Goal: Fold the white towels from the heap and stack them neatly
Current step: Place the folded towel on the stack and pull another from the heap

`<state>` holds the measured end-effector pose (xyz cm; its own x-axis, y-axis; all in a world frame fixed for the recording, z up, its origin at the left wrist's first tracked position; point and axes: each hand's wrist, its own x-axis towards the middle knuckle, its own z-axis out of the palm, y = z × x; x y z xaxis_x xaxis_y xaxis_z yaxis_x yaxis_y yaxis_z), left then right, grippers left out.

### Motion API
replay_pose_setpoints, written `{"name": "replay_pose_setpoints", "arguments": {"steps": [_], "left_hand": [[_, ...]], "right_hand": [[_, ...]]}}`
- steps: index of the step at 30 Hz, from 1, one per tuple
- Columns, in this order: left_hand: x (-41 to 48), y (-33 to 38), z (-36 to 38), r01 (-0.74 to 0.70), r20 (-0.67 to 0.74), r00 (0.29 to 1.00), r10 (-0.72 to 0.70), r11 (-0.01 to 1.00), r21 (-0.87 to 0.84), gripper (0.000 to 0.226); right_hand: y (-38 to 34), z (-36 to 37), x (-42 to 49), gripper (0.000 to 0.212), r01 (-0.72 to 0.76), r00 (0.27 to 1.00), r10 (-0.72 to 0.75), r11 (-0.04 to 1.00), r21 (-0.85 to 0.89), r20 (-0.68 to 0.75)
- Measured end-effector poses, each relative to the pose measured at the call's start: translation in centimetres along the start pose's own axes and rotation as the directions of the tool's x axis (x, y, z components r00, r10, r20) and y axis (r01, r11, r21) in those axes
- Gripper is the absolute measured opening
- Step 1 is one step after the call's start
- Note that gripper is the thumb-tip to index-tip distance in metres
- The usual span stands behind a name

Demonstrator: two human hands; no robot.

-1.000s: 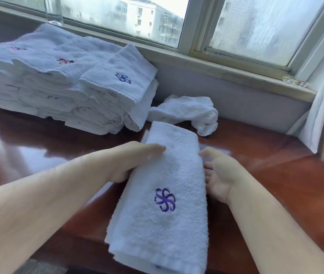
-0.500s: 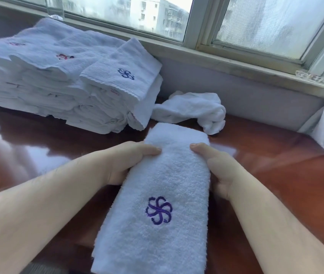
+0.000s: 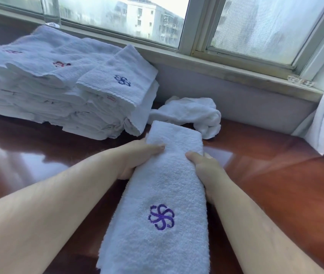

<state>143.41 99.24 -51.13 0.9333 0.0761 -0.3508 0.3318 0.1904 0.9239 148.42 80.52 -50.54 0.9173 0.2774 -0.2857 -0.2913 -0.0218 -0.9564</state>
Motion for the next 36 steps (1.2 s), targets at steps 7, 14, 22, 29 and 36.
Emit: {"name": "replay_pose_setpoints", "arguments": {"steps": [7,14,22,29,36], "left_hand": [[-0.7,-2.2,1.1,-0.291,-0.241,0.832,0.5,0.763,0.577,0.035],[-3.9,-1.1,0.9,-0.403,-0.151,0.836,0.527,0.777,0.484,0.026],[-8.3,1.6,0.6,-0.486,-0.191,0.813,0.55,0.821,0.3,0.014],[-12.1,5.1,-2.9,-0.525,-0.251,0.743,0.62,0.773,0.357,0.01],[-14.6,9.6,-7.8,-0.572,-0.315,0.643,0.698,0.711,0.409,0.012]], "right_hand": [[-0.3,0.3,-1.9,0.029,0.213,0.957,-0.282,0.839,-0.501,-0.066],[-0.6,0.0,-4.4,0.031,0.331,0.925,-0.379,0.814,-0.478,-0.005],[-3.5,1.6,-7.0,0.048,0.405,0.906,-0.413,0.785,-0.469,0.091],[-7.0,5.6,-7.9,0.043,0.499,0.865,-0.455,0.734,-0.461,0.212],[-10.5,11.6,-7.8,0.037,0.641,0.765,-0.57,0.717,-0.274,0.299]]}}
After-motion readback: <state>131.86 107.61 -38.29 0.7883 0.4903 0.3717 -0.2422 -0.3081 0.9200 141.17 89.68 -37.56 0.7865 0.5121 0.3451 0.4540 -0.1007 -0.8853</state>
